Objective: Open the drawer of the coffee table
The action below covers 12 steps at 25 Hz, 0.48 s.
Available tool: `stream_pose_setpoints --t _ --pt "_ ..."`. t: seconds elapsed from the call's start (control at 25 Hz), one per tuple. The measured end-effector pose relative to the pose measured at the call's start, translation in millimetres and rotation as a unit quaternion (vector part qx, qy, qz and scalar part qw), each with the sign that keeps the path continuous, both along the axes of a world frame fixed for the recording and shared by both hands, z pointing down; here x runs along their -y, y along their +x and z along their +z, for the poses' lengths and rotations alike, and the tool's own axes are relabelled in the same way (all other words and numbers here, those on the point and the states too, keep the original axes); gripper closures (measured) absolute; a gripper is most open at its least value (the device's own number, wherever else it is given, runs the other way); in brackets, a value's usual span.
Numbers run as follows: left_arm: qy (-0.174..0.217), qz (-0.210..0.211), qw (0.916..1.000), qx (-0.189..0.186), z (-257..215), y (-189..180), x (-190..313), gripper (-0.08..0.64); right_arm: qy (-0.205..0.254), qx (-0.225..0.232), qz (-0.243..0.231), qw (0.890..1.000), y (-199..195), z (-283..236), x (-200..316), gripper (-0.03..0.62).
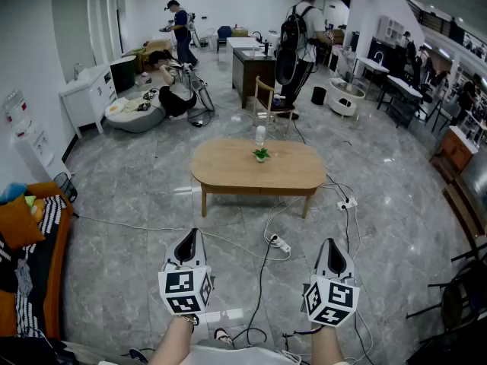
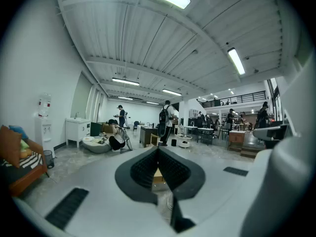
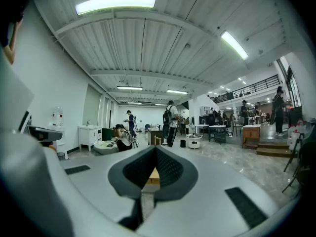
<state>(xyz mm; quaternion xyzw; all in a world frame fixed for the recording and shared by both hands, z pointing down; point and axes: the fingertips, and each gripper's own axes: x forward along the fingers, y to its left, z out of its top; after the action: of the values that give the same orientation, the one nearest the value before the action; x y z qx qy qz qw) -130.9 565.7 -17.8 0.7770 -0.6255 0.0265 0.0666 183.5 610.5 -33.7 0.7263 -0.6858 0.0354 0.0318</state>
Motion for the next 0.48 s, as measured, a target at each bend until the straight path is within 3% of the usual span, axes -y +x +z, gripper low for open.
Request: stream_pose_setpoints --t 0.28,0.48 --pt "-0.001 0.004 1.0 0.003 0 8 12 0.565 -0.002 -0.001 0.003 1.0 8 1 5 0.592" --pt "0.003 0.005 1.0 0.007 0 14 19 0.565 0.022 0.039 0.003 0.999 15 0 10 0.592"
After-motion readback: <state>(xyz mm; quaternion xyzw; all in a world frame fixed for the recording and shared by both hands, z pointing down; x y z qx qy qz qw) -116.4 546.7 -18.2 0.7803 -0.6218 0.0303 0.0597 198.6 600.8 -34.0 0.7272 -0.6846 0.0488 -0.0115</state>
